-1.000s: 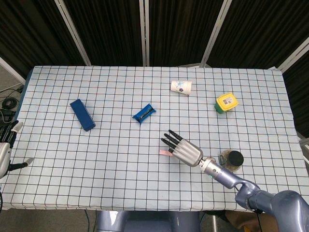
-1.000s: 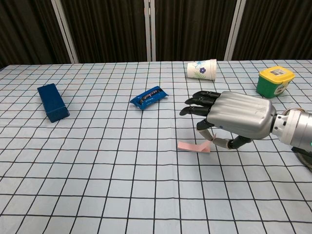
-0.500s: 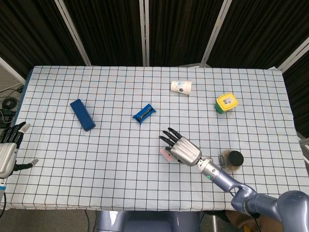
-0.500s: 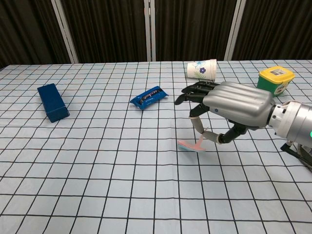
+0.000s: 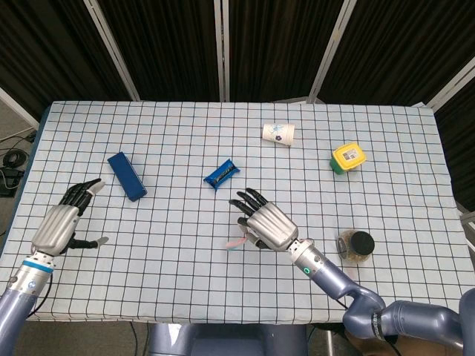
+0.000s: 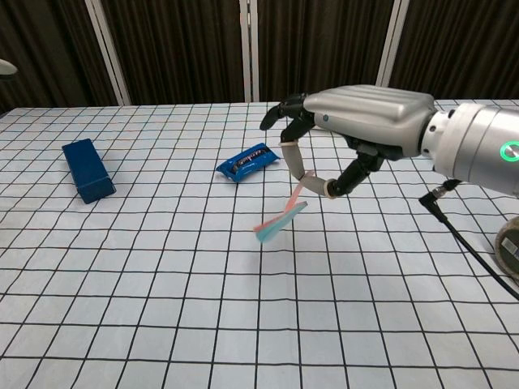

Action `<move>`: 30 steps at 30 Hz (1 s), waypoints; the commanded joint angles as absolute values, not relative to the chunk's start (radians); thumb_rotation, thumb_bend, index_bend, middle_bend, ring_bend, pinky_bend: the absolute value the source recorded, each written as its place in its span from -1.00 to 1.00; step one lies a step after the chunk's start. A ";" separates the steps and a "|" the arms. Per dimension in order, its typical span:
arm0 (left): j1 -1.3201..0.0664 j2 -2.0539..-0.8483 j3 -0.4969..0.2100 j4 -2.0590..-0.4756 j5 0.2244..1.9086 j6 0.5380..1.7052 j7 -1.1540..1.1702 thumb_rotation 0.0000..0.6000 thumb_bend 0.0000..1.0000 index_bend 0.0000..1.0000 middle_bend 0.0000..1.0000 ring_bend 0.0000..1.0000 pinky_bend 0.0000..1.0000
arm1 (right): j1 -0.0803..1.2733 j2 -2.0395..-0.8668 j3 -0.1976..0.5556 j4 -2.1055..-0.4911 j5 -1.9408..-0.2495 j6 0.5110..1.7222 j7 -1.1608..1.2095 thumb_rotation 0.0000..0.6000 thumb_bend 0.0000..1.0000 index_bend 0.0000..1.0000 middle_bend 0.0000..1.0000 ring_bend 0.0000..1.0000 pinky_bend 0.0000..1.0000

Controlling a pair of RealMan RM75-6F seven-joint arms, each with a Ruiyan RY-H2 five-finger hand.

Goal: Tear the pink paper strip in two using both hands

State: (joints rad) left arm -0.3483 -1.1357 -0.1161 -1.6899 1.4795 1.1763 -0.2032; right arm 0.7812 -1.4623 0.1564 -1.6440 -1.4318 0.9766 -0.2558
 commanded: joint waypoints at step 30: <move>-0.665 -1.547 -0.270 -1.748 0.935 0.930 0.030 1.00 -0.86 -0.10 -1.00 -1.00 -1.00 | 0.907 -1.460 0.315 -1.915 -0.793 1.107 -0.665 1.00 -0.23 0.53 -0.74 -1.00 -1.00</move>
